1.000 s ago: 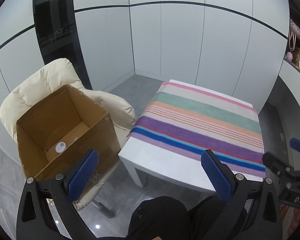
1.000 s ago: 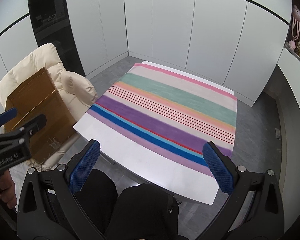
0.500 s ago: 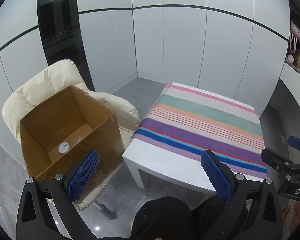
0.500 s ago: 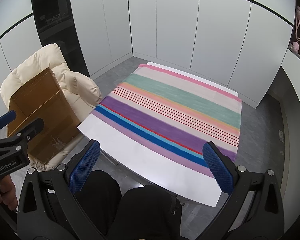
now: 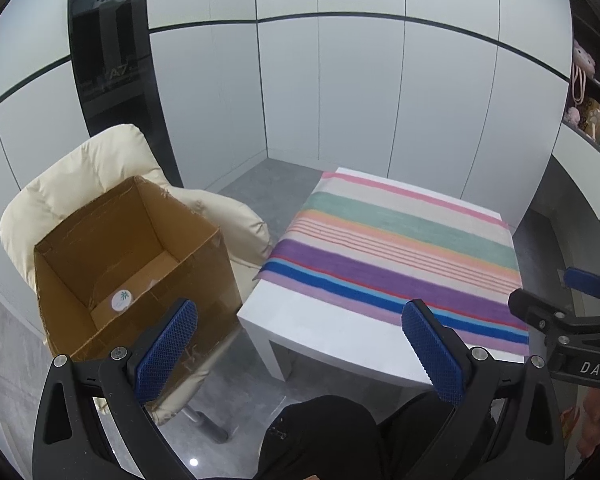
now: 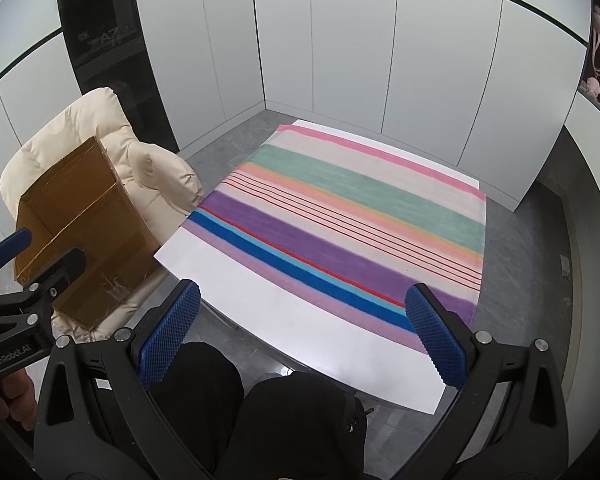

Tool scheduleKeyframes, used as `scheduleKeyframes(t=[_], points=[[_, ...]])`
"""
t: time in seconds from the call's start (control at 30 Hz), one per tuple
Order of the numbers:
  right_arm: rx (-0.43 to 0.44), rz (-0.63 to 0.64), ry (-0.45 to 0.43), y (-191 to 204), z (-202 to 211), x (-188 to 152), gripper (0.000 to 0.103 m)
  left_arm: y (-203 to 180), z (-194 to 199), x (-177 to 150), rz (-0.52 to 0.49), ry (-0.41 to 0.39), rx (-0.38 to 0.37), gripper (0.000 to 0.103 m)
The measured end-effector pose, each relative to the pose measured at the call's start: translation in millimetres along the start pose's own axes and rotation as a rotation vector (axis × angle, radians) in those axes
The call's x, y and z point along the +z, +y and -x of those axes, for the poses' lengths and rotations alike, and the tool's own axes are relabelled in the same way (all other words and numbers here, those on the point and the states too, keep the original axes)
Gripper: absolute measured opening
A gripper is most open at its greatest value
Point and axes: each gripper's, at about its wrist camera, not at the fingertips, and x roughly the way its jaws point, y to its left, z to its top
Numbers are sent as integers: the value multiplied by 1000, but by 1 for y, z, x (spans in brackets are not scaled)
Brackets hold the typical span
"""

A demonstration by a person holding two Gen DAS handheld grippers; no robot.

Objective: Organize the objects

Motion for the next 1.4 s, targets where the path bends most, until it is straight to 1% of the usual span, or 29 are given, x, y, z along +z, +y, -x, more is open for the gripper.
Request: scheduleKeyframes(t=[0.1,0.4,0.9,1.0,1.4], points=[[-18,14,3,-1,-2,0,103,0,-3,1,-5,9,2,103],[-13,2,-4,-1,-3,2,103,0,-7,0,-18,23,10,103],[-21,15,-11,3,-4,2,103,-3,-4,-2,-33,13,11,103],[-22,15,-10,4,-3,2,103,-4,-4,-2,-40,4,29,103],[-22,14,-11,4,-4,2,103,-5,-2,-1,-22,3,16,103]])
